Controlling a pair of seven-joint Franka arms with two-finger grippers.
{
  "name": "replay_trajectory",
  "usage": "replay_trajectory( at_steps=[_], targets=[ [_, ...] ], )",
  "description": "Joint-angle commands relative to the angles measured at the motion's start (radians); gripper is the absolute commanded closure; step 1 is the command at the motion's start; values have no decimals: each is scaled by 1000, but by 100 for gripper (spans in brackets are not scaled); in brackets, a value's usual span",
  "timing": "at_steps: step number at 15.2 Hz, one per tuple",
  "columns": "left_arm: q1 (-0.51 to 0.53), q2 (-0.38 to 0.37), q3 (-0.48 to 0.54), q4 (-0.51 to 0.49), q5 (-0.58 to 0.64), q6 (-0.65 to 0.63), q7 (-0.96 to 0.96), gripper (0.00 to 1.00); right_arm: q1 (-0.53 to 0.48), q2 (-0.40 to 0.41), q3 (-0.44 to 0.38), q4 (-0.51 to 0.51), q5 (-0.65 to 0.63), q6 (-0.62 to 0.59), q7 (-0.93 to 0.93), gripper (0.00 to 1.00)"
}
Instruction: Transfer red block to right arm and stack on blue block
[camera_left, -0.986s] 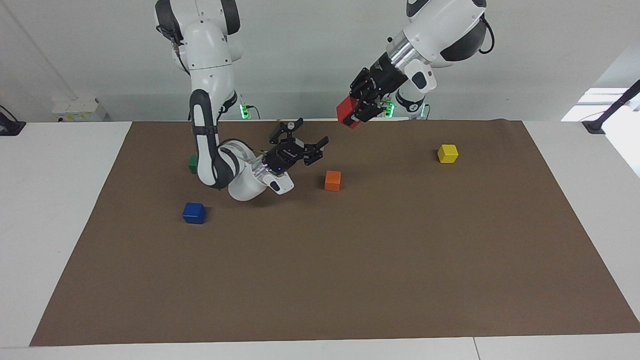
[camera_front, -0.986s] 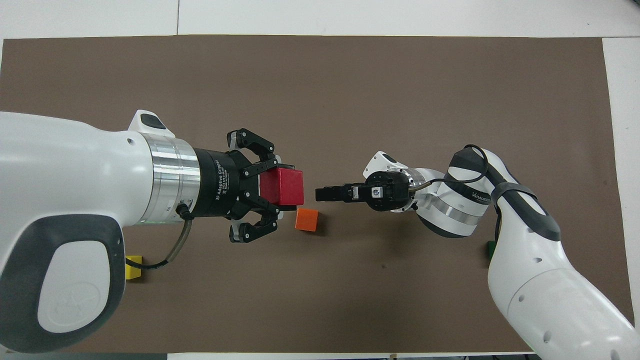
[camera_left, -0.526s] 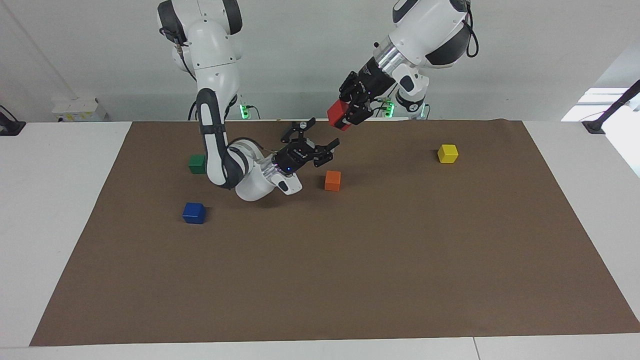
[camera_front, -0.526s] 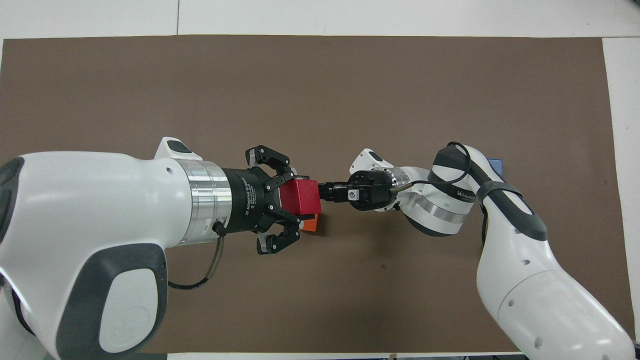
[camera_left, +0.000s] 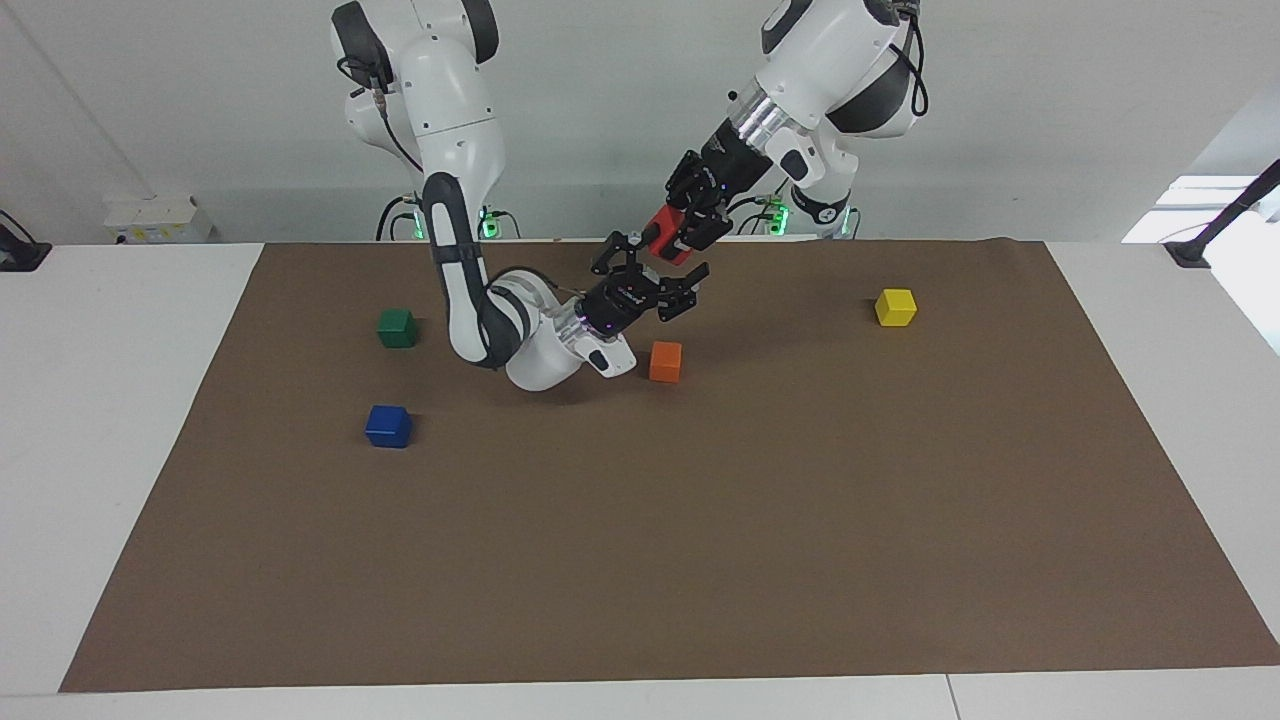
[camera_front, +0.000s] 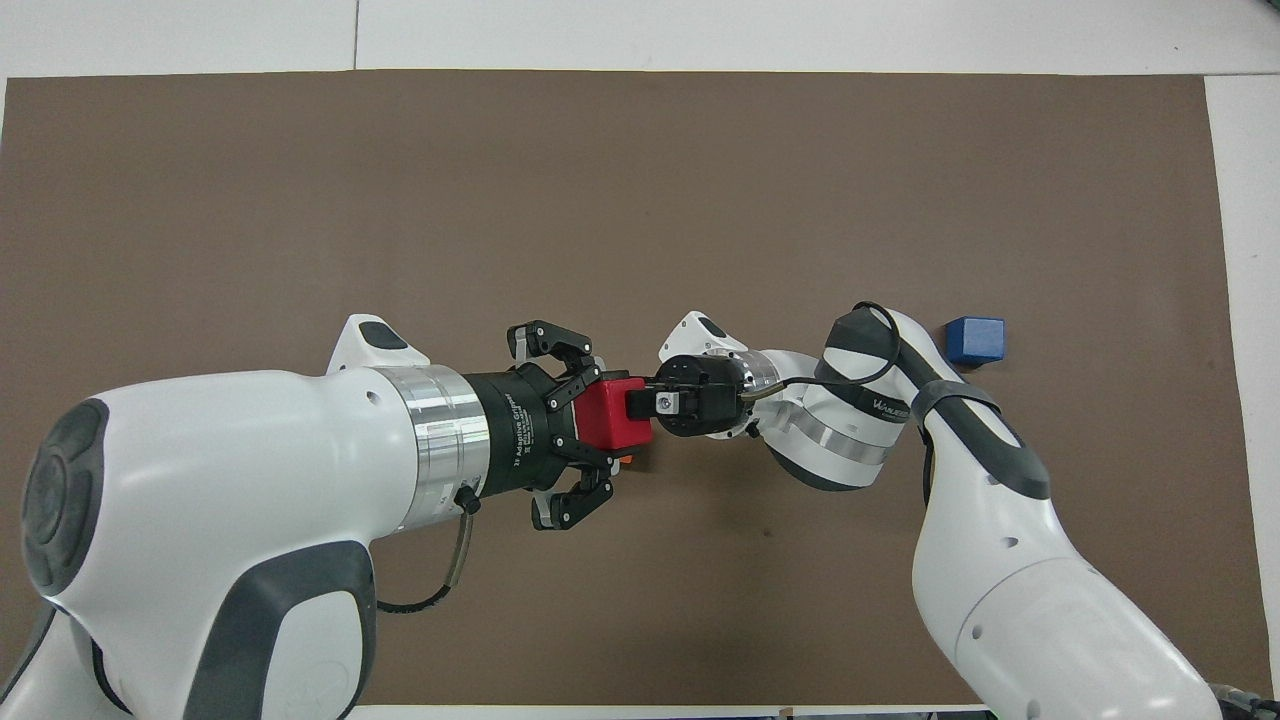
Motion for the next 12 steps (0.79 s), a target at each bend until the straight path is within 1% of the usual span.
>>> replay_trajectory(
  at_steps=[1, 2, 3, 4, 5, 6, 7, 12],
  targets=[
    [-16, -32, 13, -35, -26, 25, 49, 100, 9, 10, 4, 14, 8, 30, 2, 4],
    [-14, -32, 13, -37, -26, 22, 51, 100, 12, 10, 4, 14, 10, 35, 28, 6],
    [-13, -32, 13, -37, -26, 21, 51, 100, 14, 10, 4, 15, 10, 41, 30, 11],
    [-10, -32, 13, -37, -26, 19, 51, 100, 14, 10, 4, 14, 10, 41, 30, 19],
    [-8, -32, 15, -37, -26, 18, 51, 100, 17, 9, 4, 14, 10, 42, 30, 42],
    [-7, -32, 15, -37, -26, 15, 52, 100, 19, 9, 4, 15, 10, 42, 28, 81],
    [-7, -32, 15, -37, -26, 15, 52, 100, 20, 7, 4, 15, 13, 44, 19, 100],
    [-4, -32, 15, -37, -26, 15, 65, 100, 20, 0, 6, 15, 13, 65, 24, 100]
  ],
)
